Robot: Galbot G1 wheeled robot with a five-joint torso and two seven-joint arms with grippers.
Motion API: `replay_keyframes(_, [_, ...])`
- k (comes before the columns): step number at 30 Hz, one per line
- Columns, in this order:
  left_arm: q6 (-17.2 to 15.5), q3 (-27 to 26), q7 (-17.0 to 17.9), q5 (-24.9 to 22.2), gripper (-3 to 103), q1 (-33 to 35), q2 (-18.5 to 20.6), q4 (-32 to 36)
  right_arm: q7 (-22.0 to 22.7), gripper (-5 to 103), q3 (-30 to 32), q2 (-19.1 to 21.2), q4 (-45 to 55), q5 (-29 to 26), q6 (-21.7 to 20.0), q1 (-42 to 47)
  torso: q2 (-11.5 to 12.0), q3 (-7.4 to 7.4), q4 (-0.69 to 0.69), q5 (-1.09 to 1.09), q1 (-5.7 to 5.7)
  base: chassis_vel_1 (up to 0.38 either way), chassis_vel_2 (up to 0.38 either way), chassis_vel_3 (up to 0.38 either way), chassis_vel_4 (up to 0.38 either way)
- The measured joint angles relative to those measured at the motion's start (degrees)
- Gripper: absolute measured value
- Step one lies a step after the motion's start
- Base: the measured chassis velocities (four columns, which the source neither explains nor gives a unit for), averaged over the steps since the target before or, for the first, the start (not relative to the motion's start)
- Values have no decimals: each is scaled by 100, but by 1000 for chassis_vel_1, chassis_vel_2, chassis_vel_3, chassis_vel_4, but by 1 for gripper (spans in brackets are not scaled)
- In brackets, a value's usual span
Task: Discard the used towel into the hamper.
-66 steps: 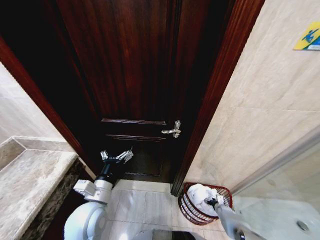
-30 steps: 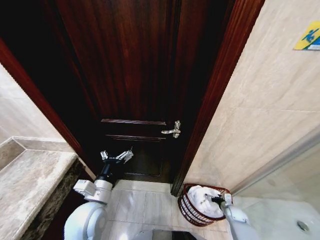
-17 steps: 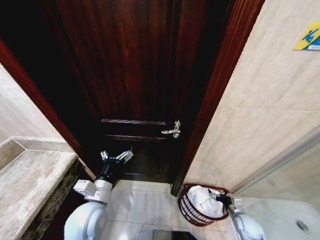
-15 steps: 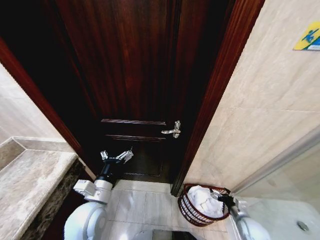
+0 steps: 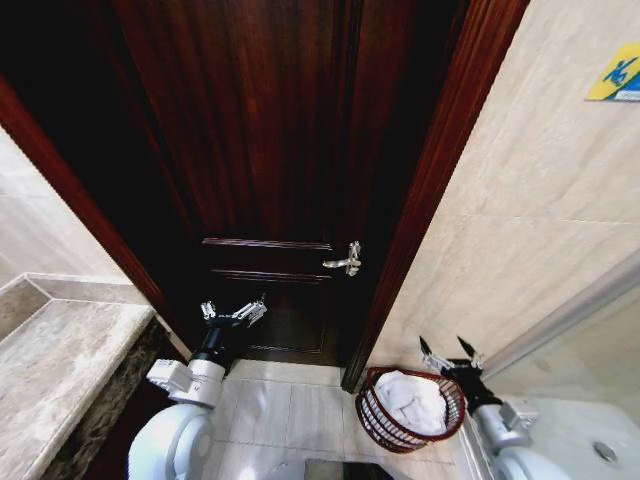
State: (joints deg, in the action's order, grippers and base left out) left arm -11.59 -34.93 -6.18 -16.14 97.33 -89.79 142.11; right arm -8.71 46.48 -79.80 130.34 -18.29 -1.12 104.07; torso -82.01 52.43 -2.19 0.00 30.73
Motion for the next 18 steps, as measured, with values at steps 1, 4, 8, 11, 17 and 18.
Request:
replay_keyframes(1, [0, 0, 0, 0, 100, 0, 0, 0, 5, 100, -35, -60, 105, 5, 98, -24, 0, 0, 0, 0, 0, 0, 0, 0, 0])
replay_keyframes(4, [0, 0, 0, 0, 100, 0, 0, 0, 63, 100, -121, -163, 298, 13, 217, -104, 0, 0, 0, -1, 0, 0, 0, 0, 0])
replay_keyframes(8, [0, 0, 0, 0, 100, 0, 0, 0, 241, 100, -215, -321, 425, 259, 363, -391, 0, 0, 0, -1, 0, 0, 0, 0, 0])
replay_keyframes(11, [0, 0, 0, 0, 100, 0, 0, 0, 345, 100, -261, -401, 427, 346, 412, -556, 0, 0, 0, 0, 1, 0, 0, 0, 0])
replay_keyframes(17, [0, 0, 0, 0, 100, 0, 0, 0, 414, 100, -292, -455, 402, 336, 395, -594, 0, 0, 0, 0, 1, 0, 0, 0, 0])
replay_keyframes(18, [0, 0, 0, 0, 100, 0, 0, 0, 435, 100, -298, -468, 409, 335, 394, -591, 0, 0, 0, 0, 1, 0, 0, 0, 0])
